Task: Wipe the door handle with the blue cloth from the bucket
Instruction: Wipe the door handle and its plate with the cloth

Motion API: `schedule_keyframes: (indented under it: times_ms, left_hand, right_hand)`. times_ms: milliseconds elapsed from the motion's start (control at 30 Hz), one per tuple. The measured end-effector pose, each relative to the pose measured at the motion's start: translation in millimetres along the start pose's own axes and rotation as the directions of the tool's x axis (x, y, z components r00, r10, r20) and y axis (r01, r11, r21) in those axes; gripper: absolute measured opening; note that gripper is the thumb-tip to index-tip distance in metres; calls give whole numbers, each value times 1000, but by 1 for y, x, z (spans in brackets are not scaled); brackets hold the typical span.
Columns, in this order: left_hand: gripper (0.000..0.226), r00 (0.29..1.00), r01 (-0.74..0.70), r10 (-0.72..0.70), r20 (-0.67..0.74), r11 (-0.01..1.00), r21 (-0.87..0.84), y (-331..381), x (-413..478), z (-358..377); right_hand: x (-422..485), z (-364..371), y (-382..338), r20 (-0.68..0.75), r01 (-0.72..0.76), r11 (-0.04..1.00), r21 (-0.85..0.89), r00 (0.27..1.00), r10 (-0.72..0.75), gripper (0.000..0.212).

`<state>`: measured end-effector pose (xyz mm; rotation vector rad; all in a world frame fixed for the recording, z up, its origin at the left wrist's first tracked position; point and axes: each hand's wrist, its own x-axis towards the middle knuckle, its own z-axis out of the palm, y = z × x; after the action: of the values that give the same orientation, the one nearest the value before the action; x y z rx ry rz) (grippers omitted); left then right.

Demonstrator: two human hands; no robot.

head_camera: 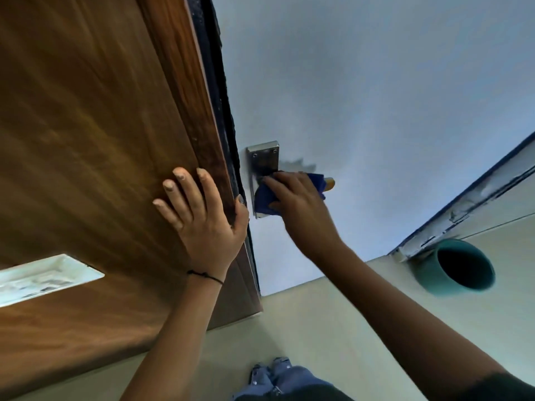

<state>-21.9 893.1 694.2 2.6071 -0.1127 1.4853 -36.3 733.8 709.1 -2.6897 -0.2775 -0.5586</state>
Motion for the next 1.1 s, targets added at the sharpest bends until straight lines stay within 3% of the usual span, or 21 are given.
schedule_keyframes:
  times_ms: [100,233,367,533,767,1000,1100]
  left_hand:
    - [86,1000,-11,11,-8,1000,-2,-1,-3,1]
    - [82,1000,-10,10,7,1000,-6,0,-1,-1]
    - [82,1000,-13,14,12,1000,-18,0,-2,-1]
    - [88,999,-37,38,24,999,-31,0,-1,-2]
    - [91,996,-76,79,51,996,-50,-5,-3,-5]
    - [88,993,-92,96,75,994,-55,-5,-2,-8]
    - [86,992,-95,99,82,994,-52,-5,-1,-10]
  right_hand:
    - [-4,4,-7,-10,1,1000,-25,1000,-1,52]
    - [-1,-8,26,-52,65,998,19,997,-64,38]
    - [-7,-15,48,-104,-22,999,34,994,26,36]
    - [-6,10,-16,-147,-23,977,214,988,55,33]
    - [-6,15,-19,-103,32,999,40,994,-27,34]
    - [-8,-11,53,-138,-101,994,36,985,105,36]
    - [-11,-17,56,-105,-227,950,214,962,253,39]
